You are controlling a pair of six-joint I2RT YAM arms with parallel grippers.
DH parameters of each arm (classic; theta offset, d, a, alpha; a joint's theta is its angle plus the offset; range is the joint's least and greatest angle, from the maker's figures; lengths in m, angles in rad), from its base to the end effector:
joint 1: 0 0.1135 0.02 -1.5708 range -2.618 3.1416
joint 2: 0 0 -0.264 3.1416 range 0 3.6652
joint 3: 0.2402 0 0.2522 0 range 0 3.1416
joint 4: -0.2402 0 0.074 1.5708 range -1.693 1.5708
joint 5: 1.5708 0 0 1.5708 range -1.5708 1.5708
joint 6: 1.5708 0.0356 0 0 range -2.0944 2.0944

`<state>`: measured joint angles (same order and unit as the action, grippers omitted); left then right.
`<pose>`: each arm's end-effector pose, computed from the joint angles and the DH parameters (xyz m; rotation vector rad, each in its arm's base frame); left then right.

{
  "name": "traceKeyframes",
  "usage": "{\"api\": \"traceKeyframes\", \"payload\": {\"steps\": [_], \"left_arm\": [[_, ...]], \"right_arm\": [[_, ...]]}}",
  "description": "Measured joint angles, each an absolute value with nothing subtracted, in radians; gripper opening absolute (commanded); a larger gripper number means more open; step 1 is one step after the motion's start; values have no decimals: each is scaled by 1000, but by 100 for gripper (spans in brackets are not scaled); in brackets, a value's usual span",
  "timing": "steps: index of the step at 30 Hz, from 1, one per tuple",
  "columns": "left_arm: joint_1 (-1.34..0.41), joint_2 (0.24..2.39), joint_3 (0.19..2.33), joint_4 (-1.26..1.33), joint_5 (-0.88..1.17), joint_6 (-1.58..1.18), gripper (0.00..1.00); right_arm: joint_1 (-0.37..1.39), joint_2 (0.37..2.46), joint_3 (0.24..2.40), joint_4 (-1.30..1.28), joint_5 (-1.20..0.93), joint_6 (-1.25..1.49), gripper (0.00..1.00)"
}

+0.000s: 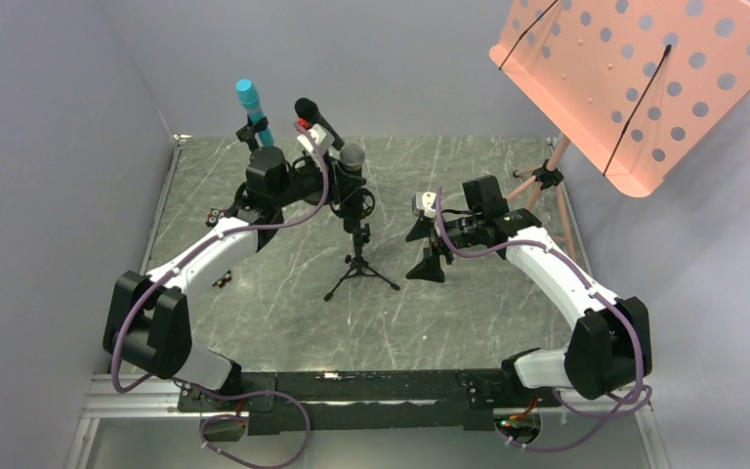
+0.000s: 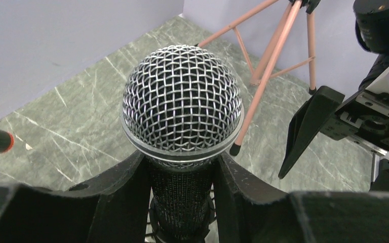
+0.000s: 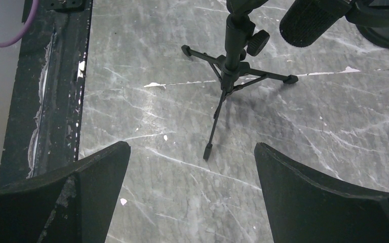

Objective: Attach the microphones to the stand

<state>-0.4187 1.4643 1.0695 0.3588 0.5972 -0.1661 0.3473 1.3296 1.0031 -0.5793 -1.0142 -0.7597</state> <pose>0.3066 -0.1584 0.3334 0.6777 1.5385 -0.9232 0.2393 0.1188 0.2751 -1.4581 1.5872 1.0014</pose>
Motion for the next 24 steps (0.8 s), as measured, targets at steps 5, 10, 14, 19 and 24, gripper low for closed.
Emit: {"api": "traceKeyframes", "payload": {"steps": [5, 10, 14, 19, 24], "left_arm": [[-419, 1448, 1001, 385, 576, -177, 0], [-422, 1437, 933, 427, 568, -181, 0], [-432, 1437, 921, 429, 558, -178, 8], [-440, 1435, 920, 426, 527, -181, 38], [-451, 1410, 928, 366, 480, -193, 69]], "right_arm": [[347, 1330, 1003, -580, -1013, -760, 100], [347, 1330, 1003, -580, -1012, -760, 100], [347, 1330, 1003, -580, -1012, -760, 100], [347, 1330, 1003, -582, -1012, -760, 100], [347, 1330, 1003, -582, -1012, -760, 100]]}}
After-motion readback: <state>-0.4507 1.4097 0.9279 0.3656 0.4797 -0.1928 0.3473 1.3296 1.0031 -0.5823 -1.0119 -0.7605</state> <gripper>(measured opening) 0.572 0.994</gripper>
